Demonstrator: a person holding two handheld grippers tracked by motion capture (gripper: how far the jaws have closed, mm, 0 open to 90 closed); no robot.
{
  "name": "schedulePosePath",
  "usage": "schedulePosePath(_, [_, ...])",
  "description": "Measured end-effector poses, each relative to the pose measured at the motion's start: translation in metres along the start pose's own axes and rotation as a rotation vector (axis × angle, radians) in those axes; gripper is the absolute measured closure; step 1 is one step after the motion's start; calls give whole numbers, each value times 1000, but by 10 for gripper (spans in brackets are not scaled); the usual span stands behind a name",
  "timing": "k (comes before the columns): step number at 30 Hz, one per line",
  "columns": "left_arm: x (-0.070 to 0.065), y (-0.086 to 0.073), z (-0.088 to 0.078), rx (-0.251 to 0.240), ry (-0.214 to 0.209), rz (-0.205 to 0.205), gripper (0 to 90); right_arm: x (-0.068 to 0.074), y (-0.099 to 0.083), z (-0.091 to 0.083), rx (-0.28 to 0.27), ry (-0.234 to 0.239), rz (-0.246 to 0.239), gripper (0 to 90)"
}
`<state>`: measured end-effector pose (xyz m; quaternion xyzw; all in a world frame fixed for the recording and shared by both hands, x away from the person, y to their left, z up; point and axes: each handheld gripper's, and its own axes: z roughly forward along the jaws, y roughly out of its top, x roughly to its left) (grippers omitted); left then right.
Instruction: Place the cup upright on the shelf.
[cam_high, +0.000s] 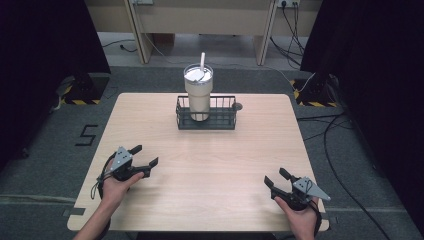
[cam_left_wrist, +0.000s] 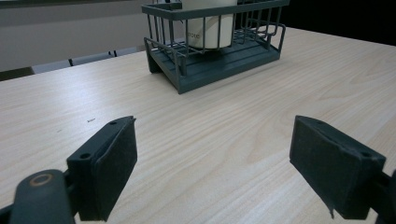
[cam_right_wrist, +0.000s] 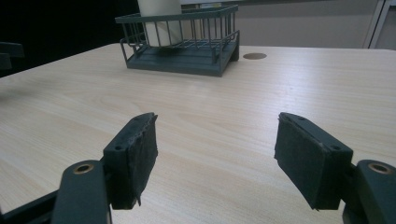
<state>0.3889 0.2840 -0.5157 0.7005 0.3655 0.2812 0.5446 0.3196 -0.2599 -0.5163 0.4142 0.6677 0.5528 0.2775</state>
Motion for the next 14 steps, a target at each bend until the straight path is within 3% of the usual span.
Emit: schedulePosePath(14, [1, -4, -7, -17, 16, -14, 145, -2, -1, -2, -9, -1, 14, 255])
